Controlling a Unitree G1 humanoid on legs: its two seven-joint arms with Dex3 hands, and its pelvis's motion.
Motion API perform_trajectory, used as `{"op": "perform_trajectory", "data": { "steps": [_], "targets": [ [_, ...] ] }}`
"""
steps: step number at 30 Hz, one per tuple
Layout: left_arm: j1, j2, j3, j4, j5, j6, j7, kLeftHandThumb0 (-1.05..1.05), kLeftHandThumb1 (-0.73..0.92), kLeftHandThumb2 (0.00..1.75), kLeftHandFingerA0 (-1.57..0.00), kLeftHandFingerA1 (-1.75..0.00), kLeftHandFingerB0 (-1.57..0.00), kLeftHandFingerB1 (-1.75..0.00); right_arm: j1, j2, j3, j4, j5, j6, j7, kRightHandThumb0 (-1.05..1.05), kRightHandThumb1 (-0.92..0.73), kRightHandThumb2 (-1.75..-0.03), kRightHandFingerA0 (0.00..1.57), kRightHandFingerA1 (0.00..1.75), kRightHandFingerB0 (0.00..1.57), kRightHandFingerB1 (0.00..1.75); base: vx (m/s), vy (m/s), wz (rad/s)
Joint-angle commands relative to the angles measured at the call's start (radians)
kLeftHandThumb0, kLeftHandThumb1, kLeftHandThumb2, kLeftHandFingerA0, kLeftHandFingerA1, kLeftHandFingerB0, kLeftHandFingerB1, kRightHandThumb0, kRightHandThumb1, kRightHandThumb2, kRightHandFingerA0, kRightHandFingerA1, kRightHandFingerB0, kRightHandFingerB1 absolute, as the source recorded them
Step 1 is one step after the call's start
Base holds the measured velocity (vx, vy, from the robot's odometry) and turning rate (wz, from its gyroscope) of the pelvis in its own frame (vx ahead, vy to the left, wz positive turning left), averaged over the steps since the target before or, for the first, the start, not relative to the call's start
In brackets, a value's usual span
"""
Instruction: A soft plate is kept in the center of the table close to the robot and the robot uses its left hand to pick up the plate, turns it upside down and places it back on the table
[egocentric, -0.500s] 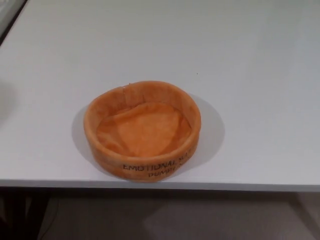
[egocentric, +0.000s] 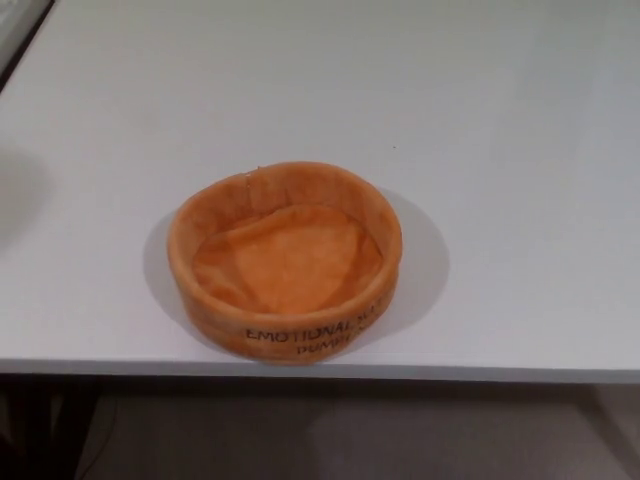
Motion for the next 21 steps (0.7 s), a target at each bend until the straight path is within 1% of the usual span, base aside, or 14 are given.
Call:
{"op": "perform_trajectory", "data": {
  "steps": [1,3,7,10,15,17,20,21],
  "targets": [
    [0.031,0.009,0.025,-0.015,-0.054,-0.288,-0.042,-0.83,0.90,0.67,-0.29,-0.41,-0.25,-0.31,0.030,-0.039,-0.038,-0.036,0.106,-0.187,0.128,-0.65,-0.88,-0.67,0.56,0.48,0.35,0.31,0.00,0.000,0.00],
    [0.031,0.005,0.023,-0.010,-0.064,-0.294,-0.049,-0.83,0.89,0.67,-0.29,-0.41,-0.25,-0.31,0.023,-0.038,-0.042,-0.020,0.100,-0.209,0.127,-0.64,-0.88,-0.67,0.57,0.48,0.36,0.31,0.00,0.000,0.00],
    [0.038,0.001,0.024,-0.027,-0.073,-0.294,-0.051,-0.84,0.88,0.67,-0.29,-0.42,-0.25,-0.31,0.028,-0.033,-0.045,-0.024,0.105,-0.201,0.134,-0.64,-0.88,-0.67,0.57,0.48,0.36,0.32,0.00,0.000,0.00],
    [0.052,-0.006,0.036,-0.049,-0.075,-0.313,-0.040,-0.87,0.88,0.67,-0.25,-0.43,-0.24,-0.30,0.035,-0.030,-0.049,-0.029,0.113,-0.201,0.146,-0.64,-0.88,-0.67,0.56,0.48,0.35,0.31,0.00,0.000,0.00],
    [0.067,-0.016,0.070,-0.101,-0.076,-0.342,-0.023,-0.90,0.88,0.67,-0.27,-0.40,-0.25,-0.30,0.023,-0.027,-0.056,-0.018,0.123,-0.208,0.166,-0.65,-0.88,-0.66,0.57,0.49,0.36,0.31,0.00,0.000,0.00],
    [0.072,-0.019,0.074,-0.127,-0.108,-0.340,-0.035,-0.90,0.87,0.67,-0.27,-0.40,-0.26,-0.30,0.018,-0.027,-0.058,-0.010,0.122,-0.212,0.170,-0.66,-0.88,-0.66,0.56,0.49,0.36,0.32,0.00,0.000,0.00],
    [0.090,-0.020,0.119,-0.213,-0.088,-0.356,-0.013,-0.94,0.88,0.67,-0.29,-0.39,-0.26,-0.29,0.020,-0.024,-0.059,-0.005,0.119,-0.220,0.174,-0.64,-0.88,-0.66,0.55,0.47,0.35,0.31,0.00,0.000,0.00],
    [0.101,-0.022,0.130,-0.274,-0.095,-0.341,-0.008,-1.01,0.71,0.83,-0.28,-0.45,-0.23,-0.35,0.018,-0.022,-0.060,-0.001,0.118,-0.224,0.174,-0.63,-0.88,-0.67,0.55,0.48,0.35,0.31,0.00,0.000,0.00]
  ]
}}
